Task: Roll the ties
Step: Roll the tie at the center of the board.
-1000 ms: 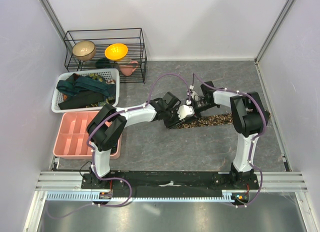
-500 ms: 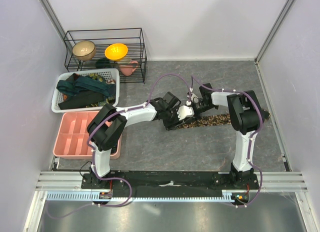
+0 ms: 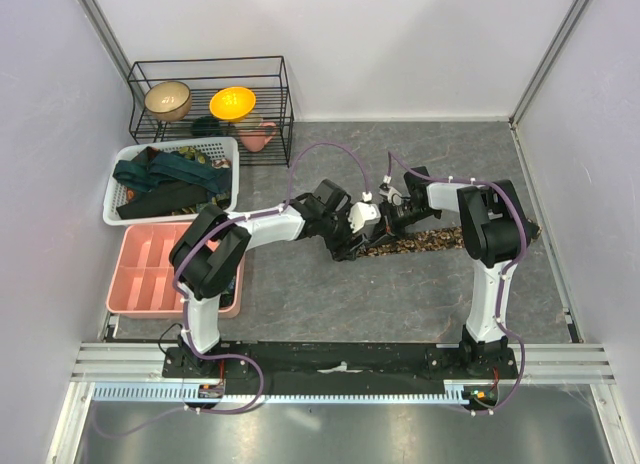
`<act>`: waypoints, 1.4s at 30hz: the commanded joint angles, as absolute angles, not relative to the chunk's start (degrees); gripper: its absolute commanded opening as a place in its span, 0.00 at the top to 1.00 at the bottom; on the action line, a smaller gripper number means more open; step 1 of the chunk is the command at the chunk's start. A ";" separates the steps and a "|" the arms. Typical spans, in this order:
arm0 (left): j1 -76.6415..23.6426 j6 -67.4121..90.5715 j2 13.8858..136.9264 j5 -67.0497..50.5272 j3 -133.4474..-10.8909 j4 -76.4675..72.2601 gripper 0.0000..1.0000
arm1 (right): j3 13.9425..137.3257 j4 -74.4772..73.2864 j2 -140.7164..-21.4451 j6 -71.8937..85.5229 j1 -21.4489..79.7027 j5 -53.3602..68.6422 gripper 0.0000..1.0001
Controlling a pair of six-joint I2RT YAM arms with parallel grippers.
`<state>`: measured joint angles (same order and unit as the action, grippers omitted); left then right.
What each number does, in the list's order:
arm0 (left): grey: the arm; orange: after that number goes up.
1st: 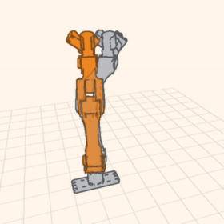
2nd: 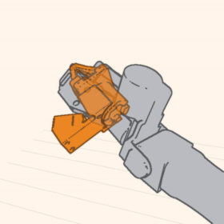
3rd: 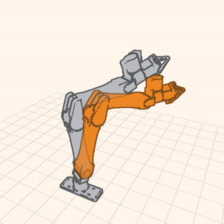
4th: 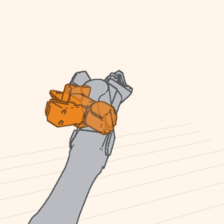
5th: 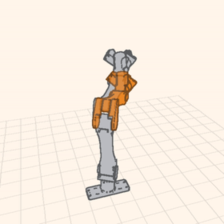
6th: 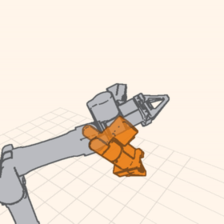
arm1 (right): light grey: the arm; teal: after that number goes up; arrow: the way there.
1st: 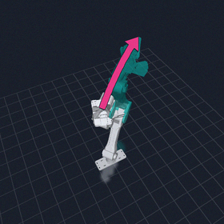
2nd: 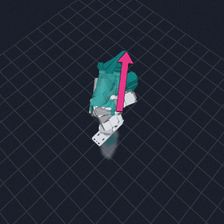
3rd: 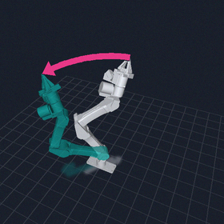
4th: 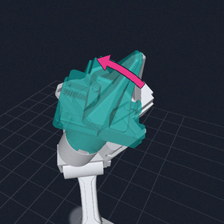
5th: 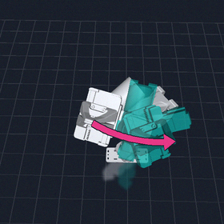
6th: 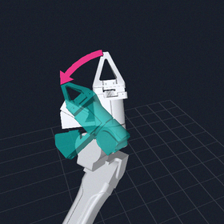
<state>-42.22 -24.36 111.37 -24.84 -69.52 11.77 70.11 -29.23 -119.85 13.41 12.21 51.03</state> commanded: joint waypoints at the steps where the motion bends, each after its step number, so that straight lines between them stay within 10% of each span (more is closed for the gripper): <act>1: -42.36 -20.13 112.32 -28.30 -70.13 5.01 0.28 | 69.43 -29.27 -122.34 9.76 12.04 43.94 1.00; 11: -42.89 -27.59 112.06 -31.99 -67.94 3.34 0.55 | 70.05 -29.53 -123.22 8.00 12.04 43.33 1.00; 30: -47.63 -26.10 119.35 -25.67 -78.92 7.29 0.53 | 68.73 -27.86 -123.22 9.05 13.18 44.47 1.00; 42: -47.81 -33.48 121.11 -19.60 -79.98 29.17 0.75 | 69.87 -30.31 -117.78 9.06 10.38 51.85 0.87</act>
